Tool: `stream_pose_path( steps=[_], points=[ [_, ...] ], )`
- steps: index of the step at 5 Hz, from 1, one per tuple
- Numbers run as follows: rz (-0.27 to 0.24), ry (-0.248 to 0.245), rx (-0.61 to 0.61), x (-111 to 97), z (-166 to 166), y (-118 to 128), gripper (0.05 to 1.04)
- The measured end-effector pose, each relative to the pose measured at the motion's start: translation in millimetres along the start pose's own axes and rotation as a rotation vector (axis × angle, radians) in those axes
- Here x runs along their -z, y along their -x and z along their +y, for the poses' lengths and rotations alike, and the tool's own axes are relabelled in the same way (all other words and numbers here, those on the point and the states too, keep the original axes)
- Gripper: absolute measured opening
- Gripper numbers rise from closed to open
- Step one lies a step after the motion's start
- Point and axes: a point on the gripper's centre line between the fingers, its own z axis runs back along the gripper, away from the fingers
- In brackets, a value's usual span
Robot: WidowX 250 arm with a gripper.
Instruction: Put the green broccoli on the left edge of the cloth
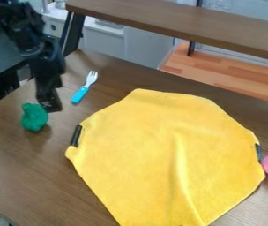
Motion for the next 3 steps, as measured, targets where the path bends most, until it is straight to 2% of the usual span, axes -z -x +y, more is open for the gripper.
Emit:
stream_pose_path(
  steps=[1, 3],
  points=[
    [0.019, 0.028, -0.035, -3, 8, 20, 1.0],
    [0.037, 0.101, -0.027, 15, 2, 36, 1.0]
  ],
)
